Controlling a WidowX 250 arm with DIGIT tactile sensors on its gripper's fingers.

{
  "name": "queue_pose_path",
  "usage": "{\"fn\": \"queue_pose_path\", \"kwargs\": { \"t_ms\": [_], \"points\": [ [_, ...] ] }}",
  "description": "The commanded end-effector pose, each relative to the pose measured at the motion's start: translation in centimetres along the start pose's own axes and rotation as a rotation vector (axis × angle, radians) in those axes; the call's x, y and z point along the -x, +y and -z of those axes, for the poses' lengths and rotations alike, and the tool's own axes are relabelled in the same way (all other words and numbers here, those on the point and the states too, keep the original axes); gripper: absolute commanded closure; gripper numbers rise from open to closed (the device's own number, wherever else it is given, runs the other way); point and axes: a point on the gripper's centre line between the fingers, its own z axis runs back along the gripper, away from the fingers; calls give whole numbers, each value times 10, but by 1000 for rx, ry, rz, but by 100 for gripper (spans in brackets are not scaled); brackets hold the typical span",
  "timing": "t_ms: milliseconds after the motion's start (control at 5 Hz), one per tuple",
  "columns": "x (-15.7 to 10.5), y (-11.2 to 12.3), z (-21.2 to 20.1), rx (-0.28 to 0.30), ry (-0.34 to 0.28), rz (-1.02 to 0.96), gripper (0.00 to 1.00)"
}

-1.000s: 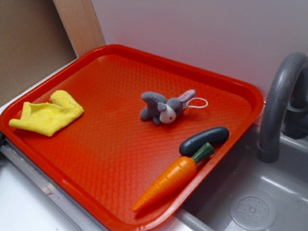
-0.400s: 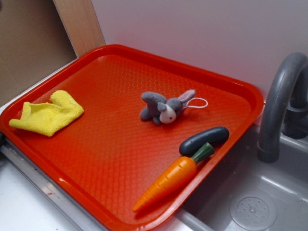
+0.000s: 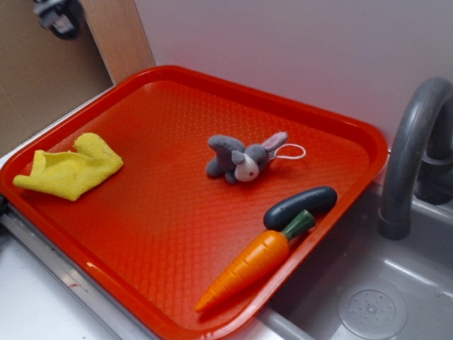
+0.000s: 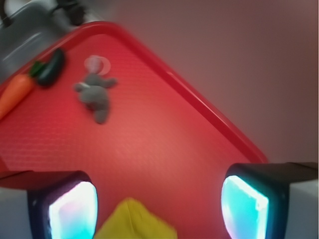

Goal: Grab the gray animal.

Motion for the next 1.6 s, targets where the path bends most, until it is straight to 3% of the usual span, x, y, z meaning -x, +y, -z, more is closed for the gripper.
{"fn": "queue_pose_path", "kwargs": {
  "t_ms": [0,200,400,800,1000,1200,1400],
  "points": [
    [-45,-42,22,198,-80,361,0],
    [-59,-45,54,242,14,365,0],
    [-66,-57,78,309,62,396,0],
    [-62,-82,128,416,200,450,0],
    [-47,-91,149,456,252,449,0],
    [-47,-95,151,423,295,431,100],
    [-58,-101,148,354,340,391,100]
  ]
}}
